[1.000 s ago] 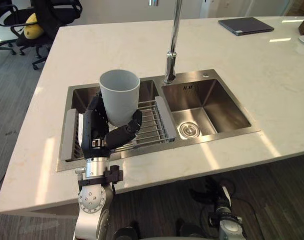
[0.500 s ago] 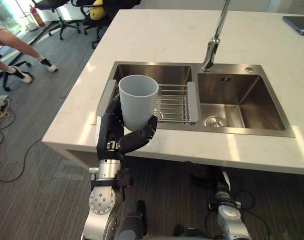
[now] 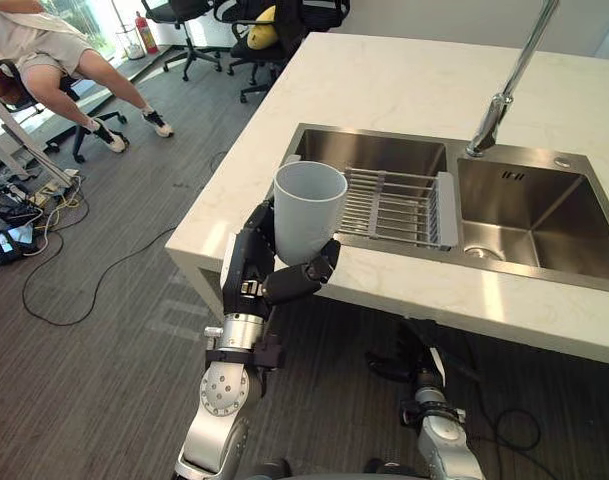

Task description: Walk over to the sink, pick up the cup, carry it to the dishwasher, place the cup inside the dishwasher, then close the dishwasher door

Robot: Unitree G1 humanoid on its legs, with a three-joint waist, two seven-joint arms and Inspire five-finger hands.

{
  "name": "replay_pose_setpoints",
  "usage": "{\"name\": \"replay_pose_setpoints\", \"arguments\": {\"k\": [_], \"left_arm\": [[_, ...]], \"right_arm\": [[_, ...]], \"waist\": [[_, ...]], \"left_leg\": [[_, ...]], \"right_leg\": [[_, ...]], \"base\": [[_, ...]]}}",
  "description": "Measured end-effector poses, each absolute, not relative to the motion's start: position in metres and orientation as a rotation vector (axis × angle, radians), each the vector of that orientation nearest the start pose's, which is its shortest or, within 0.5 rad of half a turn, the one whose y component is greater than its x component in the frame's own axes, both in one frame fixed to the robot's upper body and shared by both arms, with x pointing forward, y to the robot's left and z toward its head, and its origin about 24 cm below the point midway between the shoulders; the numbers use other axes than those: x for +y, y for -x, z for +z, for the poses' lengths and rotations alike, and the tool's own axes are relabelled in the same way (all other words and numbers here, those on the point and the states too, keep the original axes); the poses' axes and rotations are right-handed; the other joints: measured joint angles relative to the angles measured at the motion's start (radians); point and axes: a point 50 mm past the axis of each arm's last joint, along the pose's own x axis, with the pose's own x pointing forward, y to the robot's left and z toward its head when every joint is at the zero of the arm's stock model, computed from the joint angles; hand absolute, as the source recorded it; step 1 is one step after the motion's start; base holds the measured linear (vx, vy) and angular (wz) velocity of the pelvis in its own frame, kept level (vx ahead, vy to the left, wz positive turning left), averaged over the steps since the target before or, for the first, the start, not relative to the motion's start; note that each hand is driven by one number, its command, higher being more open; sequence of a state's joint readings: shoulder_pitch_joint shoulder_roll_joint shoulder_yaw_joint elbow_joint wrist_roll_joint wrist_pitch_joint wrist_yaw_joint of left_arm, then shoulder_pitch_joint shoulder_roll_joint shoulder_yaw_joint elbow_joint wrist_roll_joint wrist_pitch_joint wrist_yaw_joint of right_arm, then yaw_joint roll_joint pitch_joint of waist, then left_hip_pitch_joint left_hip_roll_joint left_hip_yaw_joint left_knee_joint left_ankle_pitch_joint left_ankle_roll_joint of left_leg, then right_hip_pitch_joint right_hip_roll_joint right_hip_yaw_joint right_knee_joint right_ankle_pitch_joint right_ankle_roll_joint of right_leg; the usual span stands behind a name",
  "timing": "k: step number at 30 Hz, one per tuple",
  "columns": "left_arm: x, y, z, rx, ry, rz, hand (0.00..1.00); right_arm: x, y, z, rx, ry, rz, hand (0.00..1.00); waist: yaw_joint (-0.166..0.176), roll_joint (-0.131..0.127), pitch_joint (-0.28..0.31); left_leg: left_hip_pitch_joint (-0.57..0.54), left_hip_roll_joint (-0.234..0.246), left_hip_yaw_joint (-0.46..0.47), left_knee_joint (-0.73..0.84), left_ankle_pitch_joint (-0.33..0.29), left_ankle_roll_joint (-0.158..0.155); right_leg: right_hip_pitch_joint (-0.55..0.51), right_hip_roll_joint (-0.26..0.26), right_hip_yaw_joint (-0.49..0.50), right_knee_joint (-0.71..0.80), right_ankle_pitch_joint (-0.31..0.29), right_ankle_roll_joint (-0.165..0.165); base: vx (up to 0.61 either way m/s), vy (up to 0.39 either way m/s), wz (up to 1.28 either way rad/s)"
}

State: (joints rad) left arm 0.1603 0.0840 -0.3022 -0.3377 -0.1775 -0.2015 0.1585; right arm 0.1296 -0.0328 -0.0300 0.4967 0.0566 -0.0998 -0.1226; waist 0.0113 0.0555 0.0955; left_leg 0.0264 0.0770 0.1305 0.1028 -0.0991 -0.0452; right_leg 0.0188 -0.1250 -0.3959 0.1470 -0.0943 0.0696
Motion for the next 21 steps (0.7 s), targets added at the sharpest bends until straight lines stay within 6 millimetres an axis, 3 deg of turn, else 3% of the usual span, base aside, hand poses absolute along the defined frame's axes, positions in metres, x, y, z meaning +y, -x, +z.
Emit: {"name": "replay_pose_setpoints", "arguments": {"k": [7, 11, 12, 14, 19, 21], "left_arm": [[0.115, -0.203, 0.087, -0.277, 0.226, -0.07, 0.3], [0.123, -0.203, 0.085, -0.27, 0.249, -0.026, 0.3], [0.126, -0.204, 0.085, -0.271, 0.253, -0.017, 0.3], [0.126, -0.204, 0.085, -0.27, 0.261, -0.012, 0.3], [0.13, -0.198, 0.068, -0.184, 0.271, 0.006, 0.3], [0.131, -0.194, 0.063, -0.158, 0.267, 0.01, 0.3]], "right_arm": [[-0.172, -0.179, -0.091, 0.555, 0.015, -0.168, 0.9], [-0.173, -0.174, -0.098, 0.594, 0.021, -0.173, 0.9], [-0.174, -0.173, -0.1, 0.603, 0.022, -0.177, 0.9], [-0.175, -0.172, -0.102, 0.62, 0.031, -0.176, 0.9], [-0.168, -0.173, -0.109, 0.665, 0.027, -0.153, 0.9], [-0.159, -0.169, -0.114, 0.702, 0.036, -0.111, 0.9]], "waist": [[0.007, -0.002, -0.008], [0.032, -0.004, -0.006], [0.031, -0.01, -0.001], [0.036, 0.001, -0.003], [0.046, -0.015, 0.003], [0.046, -0.037, 0.013]], "left_leg": [[-0.076, -0.011, -0.09, 0.016, 0.043, -0.008], [-0.119, -0.025, -0.026, -0.03, 0.125, 0.017], [-0.126, -0.02, 0.085, -0.042, 0.119, 0.057], [-0.142, 0.009, 0.2, 0.013, 0.096, 0.062], [-0.138, -0.043, 0.17, 0.019, 0.066, 0.091], [-0.132, -0.092, 0.152, 0.062, 0.026, 0.111]], "right_leg": [[0.02, -0.001, -0.133, -0.014, -0.003, -0.004], [0.02, -0.027, -0.24, -0.011, -0.007, -0.012], [0.02, -0.038, -0.287, -0.009, -0.008, -0.012], [0.024, -0.047, -0.325, 0.023, -0.022, -0.005], [0.03, -0.117, -0.346, 0.102, -0.071, 0.04], [0.029, -0.203, -0.348, 0.221, -0.123, 0.072]], "base": [[-0.04, -0.042, 0.53], [-0.12, 0.015, 0.89], [-0.12, 0.085, 0.83], [-0.06, 0.097, 0.72], [-0.05, 0.12, 0.31], [0.05, 0.137, 0.32]]}}
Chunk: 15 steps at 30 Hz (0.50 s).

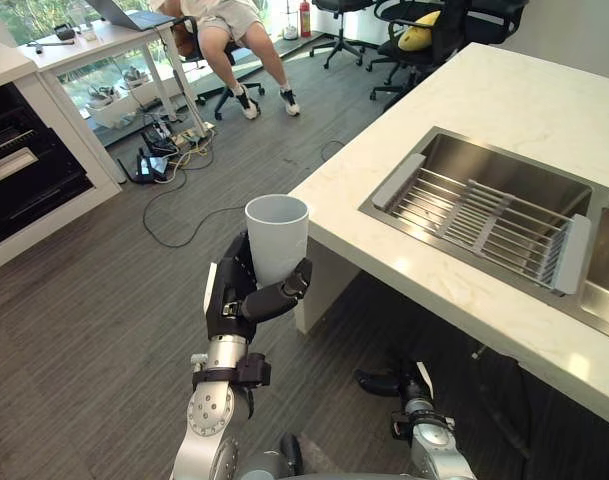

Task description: Walk over to the sink, pick up the cup, carry it to the dishwasher, place the cup inside the dishwasher, then close the dishwasher door

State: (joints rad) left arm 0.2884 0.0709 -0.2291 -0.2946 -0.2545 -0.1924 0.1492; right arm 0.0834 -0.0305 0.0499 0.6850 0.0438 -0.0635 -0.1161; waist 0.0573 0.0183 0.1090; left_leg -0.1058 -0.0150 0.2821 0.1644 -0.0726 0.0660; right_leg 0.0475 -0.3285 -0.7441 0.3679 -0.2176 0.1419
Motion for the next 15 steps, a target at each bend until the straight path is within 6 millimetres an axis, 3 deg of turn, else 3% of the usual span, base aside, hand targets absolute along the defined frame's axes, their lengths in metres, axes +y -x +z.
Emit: {"name": "replay_pose_setpoints", "arguments": {"k": [2, 3, 4, 6, 9, 11, 12, 14, 15], "left_arm": [[0.131, -0.194, 0.062, -0.152, 0.268, 0.006, 0.3], [0.127, -0.194, 0.062, -0.147, 0.267, -0.011, 0.3], [0.126, -0.194, 0.062, -0.145, 0.27, -0.019, 0.3], [0.125, -0.196, 0.058, -0.127, 0.256, -0.028, 0.3], [0.124, -0.198, 0.053, -0.108, 0.25, -0.029, 0.3], [0.124, -0.199, 0.053, -0.111, 0.25, -0.031, 0.3], [0.123, -0.199, 0.054, -0.114, 0.249, -0.034, 0.3], [0.121, -0.197, 0.052, -0.102, 0.27, -0.028, 0.3], [0.118, -0.197, 0.053, -0.106, 0.28, -0.037, 0.3]], "right_arm": [[-0.159, -0.166, -0.117, 0.725, 0.049, -0.095, 0.9], [-0.16, -0.163, -0.119, 0.746, 0.05, -0.097, 0.9], [-0.16, -0.162, -0.12, 0.754, 0.054, -0.096, 0.9], [-0.157, -0.16, -0.122, 0.763, 0.062, -0.08, 0.9], [-0.155, -0.161, -0.121, 0.761, 0.075, -0.066, 0.9], [-0.153, -0.162, -0.119, 0.748, 0.083, -0.049, 0.9], [-0.149, -0.164, -0.117, 0.735, 0.085, -0.034, 0.9], [-0.15, -0.167, -0.113, 0.711, 0.098, -0.021, 0.9], [-0.149, -0.169, -0.109, 0.686, 0.097, -0.017, 0.9]], "waist": [[-0.009, -0.008, -0.001], [-0.023, -0.013, 0.001], [-0.027, -0.011, 0.002], [-0.047, -0.016, -0.001], [-0.049, -0.02, 0.003], [-0.05, -0.024, 0.003], [-0.049, -0.038, -0.001], [-0.043, -0.012, -0.012], [-0.043, 0.005, -0.013]], "left_leg": [[-0.01, -0.03, -0.046, 0.038, -0.022, 0.006], [0.0, -0.056, -0.093, 0.039, -0.023, 0.025], [0.007, -0.061, -0.122, 0.037, -0.018, 0.035], [0.013, -0.076, -0.24, 0.032, -0.015, 0.038], [0.044, -0.106, -0.352, 0.026, -0.011, 0.033], [0.053, -0.127, -0.417, 0.038, -0.021, 0.016], [0.056, -0.151, -0.444, 0.052, -0.036, -0.004], [0.031, -0.111, -0.423, 0.116, -0.099, -0.058], [0.015, -0.055, -0.364, 0.163, -0.127, -0.089]], "right_leg": [[-0.004, -0.037, 0.051, 0.08, 0.002, -0.005], [-0.052, -0.059, 0.183, 0.202, 0.013, -0.072], [-0.088, -0.054, 0.262, 0.257, -0.006, -0.101], [-0.161, 0.104, 0.537, 0.253, -0.1, -0.11], [-0.231, 0.224, 0.701, 0.204, -0.113, -0.123], [-0.253, 0.256, 0.748, 0.129, -0.089, -0.116], [-0.248, 0.236, 0.741, 0.075, 0.013, -0.116], [-0.202, 0.243, 0.671, 0.028, 0.012, -0.124], [-0.16, 0.257, 0.627, -0.001, 0.013, -0.126]], "base": [[0.13, 0.112, 0.74], [0.18, 0.114, 1.16], [0.19, 0.076, 1.42], [0.18, -0.007, 1.47], [0.2, -0.077, 1.29], [0.18, -0.128, 1.29], [0.21, -0.159, 1.08], [0.21, -0.139, 1.0], [0.16, -0.13, 0.82]]}}
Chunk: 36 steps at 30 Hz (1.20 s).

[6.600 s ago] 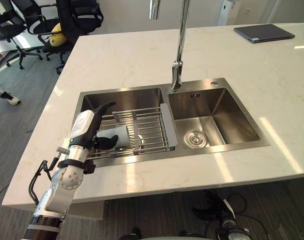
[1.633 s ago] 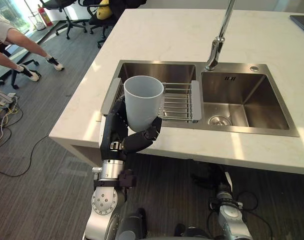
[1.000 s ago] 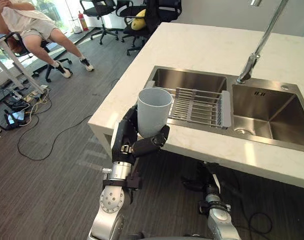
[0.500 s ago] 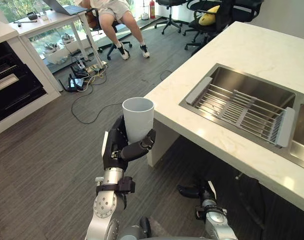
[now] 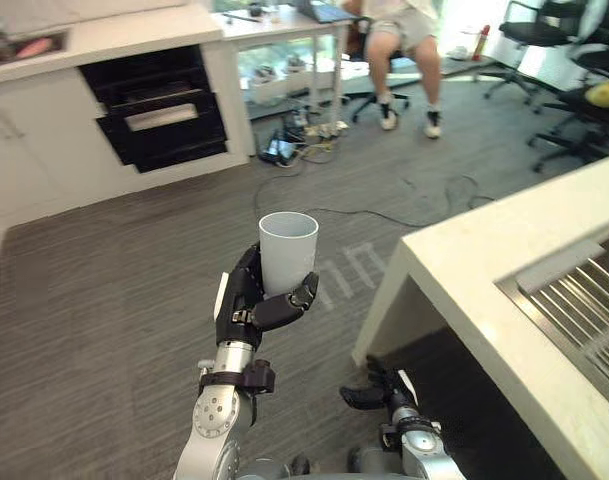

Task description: Walk over to the sink, pick up the cup, carry it to the dishwasher, place the cup inside the dishwasher, then close the dishwasher door

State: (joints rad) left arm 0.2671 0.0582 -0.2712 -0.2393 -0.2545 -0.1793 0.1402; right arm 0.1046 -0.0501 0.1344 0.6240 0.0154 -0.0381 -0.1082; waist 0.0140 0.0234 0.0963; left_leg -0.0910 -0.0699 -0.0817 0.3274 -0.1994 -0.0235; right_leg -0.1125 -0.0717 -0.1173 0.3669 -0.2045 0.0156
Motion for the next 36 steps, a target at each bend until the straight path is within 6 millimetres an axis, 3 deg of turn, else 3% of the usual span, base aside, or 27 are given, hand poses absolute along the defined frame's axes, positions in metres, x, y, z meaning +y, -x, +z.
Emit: {"name": "replay_pose_setpoints", "arguments": {"k": [1, 2, 6, 11, 15, 17, 19, 21, 22, 23, 26, 28, 29, 32, 36], "left_arm": [[0.116, -0.197, 0.053, -0.104, 0.294, -0.037, 0.3], [0.116, -0.196, 0.052, -0.102, 0.299, -0.039, 0.3], [0.116, -0.194, 0.056, -0.119, 0.297, -0.06, 0.3], [0.114, -0.196, 0.06, -0.137, 0.299, -0.078, 0.3], [0.114, -0.195, 0.058, -0.127, 0.277, -0.094, 0.3], [0.113, -0.194, 0.058, -0.124, 0.273, -0.103, 0.3], [0.111, -0.193, 0.057, -0.118, 0.264, -0.127, 0.3], [0.106, -0.19, 0.055, -0.11, 0.239, -0.18, 0.3], [0.102, -0.189, 0.055, -0.109, 0.229, -0.21, 0.3], [0.101, -0.189, 0.055, -0.108, 0.227, -0.221, 0.3], [0.097, -0.191, 0.058, -0.123, 0.213, -0.25, 0.3], [0.098, -0.192, 0.059, -0.13, 0.207, -0.25, 0.3], [0.099, -0.193, 0.057, -0.124, 0.204, -0.248, 0.3], [0.101, -0.193, 0.05, -0.096, 0.2, -0.233, 0.3], [0.102, -0.192, 0.05, -0.094, 0.195, -0.233, 0.3]], "right_arm": [[-0.145, -0.172, -0.105, 0.661, 0.097, -0.003, 0.9], [-0.144, -0.173, -0.102, 0.646, 0.098, 0.006, 0.9], [-0.135, -0.18, -0.087, 0.553, 0.08, 0.027, 0.9], [-0.143, -0.179, -0.086, 0.544, 0.078, -0.004, 0.9], [-0.141, -0.182, -0.083, 0.527, 0.077, 0.003, 0.9], [-0.138, -0.188, -0.079, 0.505, 0.088, 0.013, 0.9], [-0.134, -0.196, -0.073, 0.472, 0.088, 0.032, 0.9], [-0.133, -0.199, -0.07, 0.453, 0.1, 0.043, 0.9], [-0.132, -0.199, -0.069, 0.45, 0.097, 0.052, 0.9], [-0.133, -0.198, -0.07, 0.453, 0.098, 0.054, 0.9], [-0.13, -0.195, -0.068, 0.443, 0.095, 0.076, 0.9], [-0.128, -0.193, -0.066, 0.433, 0.1, 0.104, 0.9], [-0.127, -0.193, -0.066, 0.429, 0.106, 0.117, 0.9], [-0.13, -0.194, -0.063, 0.412, 0.135, 0.137, 0.9], [-0.138, -0.194, -0.061, 0.403, 0.16, 0.133, 0.9]], "waist": [[0.006, 0.006, -0.001], [0.006, 0.007, -0.001], [0.012, 0.002, 0.004], [0.014, -0.001, 0.004], [0.022, -0.004, 0.006], [0.022, -0.014, 0.011], [0.014, -0.042, 0.024], [-0.005, -0.047, 0.026], [-0.012, -0.052, 0.029], [-0.017, -0.053, 0.029], [-0.036, -0.052, 0.026], [-0.043, -0.058, 0.022], [-0.043, -0.055, 0.017], [-0.03, -0.02, -0.009], [-0.032, -0.022, -0.015]], "left_leg": [[-0.002, 0.042, 0.064, 0.037, -0.018, -0.028], [-0.007, 0.057, 0.093, 0.06, -0.027, -0.03], [-0.03, 0.104, 0.238, 0.147, -0.046, -0.005], [-0.031, 0.066, 0.293, 0.066, -0.001, 0.001], [0.024, 0.038, 0.293, -0.06, 0.029, 0.05], [0.052, 0.024, 0.312, -0.109, 0.038, 0.066], [0.066, -0.005, 0.325, -0.117, 0.024, 0.093], [0.071, -0.018, 0.313, -0.119, 0.026, 0.105], [0.089, -0.022, 0.302, -0.127, 0.037, 0.129], [0.093, -0.023, 0.294, -0.128, 0.037, 0.13], [0.091, -0.015, 0.242, -0.126, 0.034, 0.119], [0.083, -0.016, 0.221, -0.098, 0.021, 0.104], [0.076, -0.012, 0.208, -0.065, 0.002, 0.091], [0.076, 0.035, 0.208, -0.068, -0.011, 0.067], [0.113, 0.053, 0.21, -0.12, -0.006, 0.052]], "right_leg": [[0.045, 0.015, -0.024, -0.031, 0.002, -0.003], [0.066, 0.021, -0.034, -0.045, 0.003, -0.005], [0.152, 0.037, -0.078, -0.125, 0.007, -0.005], [0.171, -0.005, -0.157, -0.184, 0.025, 0.015], [0.162, -0.017, -0.151, -0.163, 0.021, 0.009], [0.124, -0.038, -0.131, -0.073, -0.016, -0.001], [0.079, -0.081, -0.111, 0.053, -0.081, 0.012], [0.033, -0.102, -0.092, 0.164, -0.089, 0.008], [-0.01, -0.103, -0.05, 0.241, -0.093, -0.005], [-0.025, -0.099, -0.027, 0.269, -0.106, -0.021], [-0.081, -0.047, 0.112, 0.219, -0.123, -0.003], [-0.082, -0.034, 0.172, 0.099, -0.078, 0.013], [-0.07, -0.033, 0.174, 0.071, -0.003, 0.056], [-0.029, 0.01, 0.158, -0.01, 0.024, 0.035], [0.005, 0.03, 0.157, -0.06, 0.033, 0.024]], "base": [[0.14, -0.132, 0.7], [0.14, -0.1, 0.42], [0.1, -0.005, 0.29], [0.04, 0.063, 0.54], [0.01, 0.04, 0.16], [-0.04, 0.042, -0.15], [-0.09, 0.026, -0.14], [-0.02, 0.012, 0.12], [0.05, 0.006, 0.22], [0.07, -0.011, 0.39], [0.09, -0.039, 0.52], [0.12, -0.074, 0.41], [0.18, -0.107, 0.25], [0.17, -0.102, 0.0], [0.12, -0.073, -0.06]]}}
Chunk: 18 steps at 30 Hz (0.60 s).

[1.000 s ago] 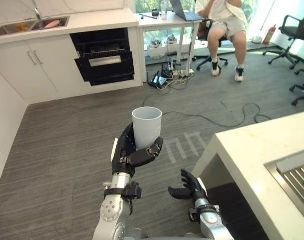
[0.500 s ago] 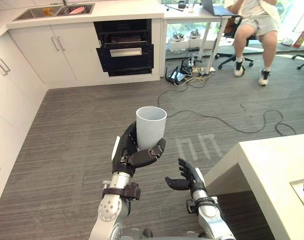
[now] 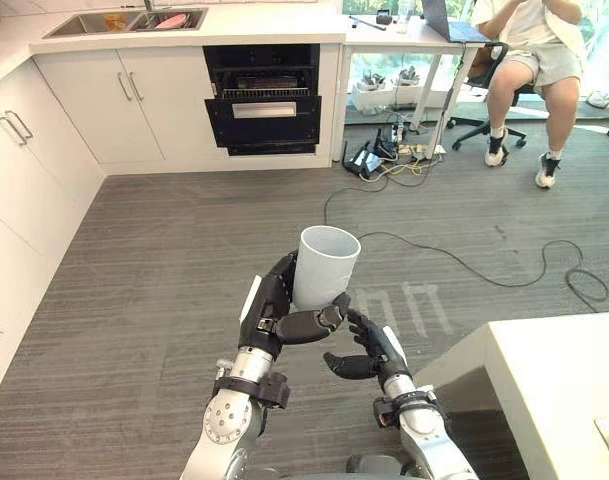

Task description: Walk over to the sink, pick up the cup, carry it to the dishwasher, place the cup inside the dishwasher, then close the dishwasher door

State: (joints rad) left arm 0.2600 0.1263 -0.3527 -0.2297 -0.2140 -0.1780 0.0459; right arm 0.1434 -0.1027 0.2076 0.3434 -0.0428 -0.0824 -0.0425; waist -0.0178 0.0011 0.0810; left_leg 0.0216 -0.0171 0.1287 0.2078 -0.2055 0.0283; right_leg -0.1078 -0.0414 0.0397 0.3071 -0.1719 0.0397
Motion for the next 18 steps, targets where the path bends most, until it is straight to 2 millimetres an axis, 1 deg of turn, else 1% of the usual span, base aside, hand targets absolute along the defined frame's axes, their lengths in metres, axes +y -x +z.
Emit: {"name": "replay_pose_setpoints", "arguments": {"k": [3, 4, 7, 9, 10, 12, 15, 17, 18], "left_arm": [[0.102, -0.19, 0.048, -0.082, 0.192, -0.237, 0.3], [0.106, -0.184, 0.033, -0.015, 0.172, -0.218, 0.3], [0.106, -0.184, 0.033, -0.015, 0.172, -0.218, 0.3], [0.107, -0.184, 0.033, -0.016, 0.175, -0.212, 0.3], [0.106, -0.185, 0.033, -0.019, 0.18, -0.208, 0.3], [0.102, -0.188, 0.035, -0.03, 0.201, -0.208, 0.3], [0.096, -0.197, 0.034, -0.027, 0.229, -0.195, 0.3], [0.094, -0.201, 0.032, -0.012, 0.26, -0.177, 0.3], [0.093, -0.203, 0.03, 0.0, 0.275, -0.167, 0.3]], "right_arm": [[-0.147, -0.183, -0.068, 0.441, 0.182, 0.12, 0.9], [-0.146, -0.164, -0.087, 0.543, 0.204, 0.128, 0.9], [-0.146, -0.164, -0.087, 0.543, 0.204, 0.128, 0.9], [-0.146, -0.164, -0.087, 0.543, 0.203, 0.128, 0.9], [-0.147, -0.163, -0.088, 0.546, 0.203, 0.124, 0.9], [-0.151, -0.159, -0.089, 0.558, 0.204, 0.105, 0.9], [-0.16, -0.15, -0.093, 0.588, 0.201, 0.041, 0.9], [-0.166, -0.15, -0.093, 0.588, 0.194, -0.003, 0.9], [-0.169, -0.151, -0.092, 0.587, 0.187, -0.038, 0.9]], "waist": [[-0.001, 0.0, -0.022], [0.0, -0.012, -0.066], [0.0, -0.012, -0.066], [0.002, -0.007, -0.064], [-0.004, 0.0, -0.068], [-0.023, 0.008, -0.072], [-0.027, 0.015, -0.073], [-0.027, 0.019, -0.07], [-0.027, 0.022, -0.069]], "left_leg": [[0.008, 0.0, -0.001, -0.029, 0.014, -0.021], [0.007, 0.023, -0.029, -0.144, 0.123, -0.022], [0.009, 0.024, -0.025, -0.143, 0.123, -0.022], [0.022, 0.027, -0.001, -0.143, 0.12, -0.025], [0.02, 0.03, 0.005, -0.144, 0.119, -0.027], [0.008, 0.032, -0.004, -0.144, 0.119, -0.027], [0.007, 0.04, -0.014, -0.136, 0.116, -0.032], [0.006, 0.047, -0.022, -0.132, 0.115, -0.038], [0.003, 0.052, -0.034, -0.126, 0.112, -0.045]], "right_leg": [[0.026, 0.0, -0.004, -0.058, 0.019, -0.001], [0.059, 0.03, -0.035, -0.212, 0.153, -0.029], [0.059, 0.031, -0.031, -0.212, 0.153, -0.029], [0.06, 0.036, -0.011, -0.216, 0.155, -0.027], [0.062, 0.038, -0.012, -0.23, 0.162, -0.027], [0.073, 0.037, -0.024, -0.27, 0.179, -0.03], [0.097, 0.038, -0.064, -0.31, 0.193, -0.034], [0.106, 0.038, -0.1, -0.321, 0.196, -0.038], [0.116, 0.042, -0.116, -0.33, 0.196, -0.04]], "base": [[0.09, -0.004, 0.01], [0.04, 0.004, 0.02], [0.0, 0.0, -0.05], [0.0, -0.001, -0.26], [-0.01, -0.008, -0.14], [0.01, -0.01, 0.07], [0.03, -0.033, 0.12], [0.03, -0.063, 0.15], [0.03, -0.071, 0.3]]}}
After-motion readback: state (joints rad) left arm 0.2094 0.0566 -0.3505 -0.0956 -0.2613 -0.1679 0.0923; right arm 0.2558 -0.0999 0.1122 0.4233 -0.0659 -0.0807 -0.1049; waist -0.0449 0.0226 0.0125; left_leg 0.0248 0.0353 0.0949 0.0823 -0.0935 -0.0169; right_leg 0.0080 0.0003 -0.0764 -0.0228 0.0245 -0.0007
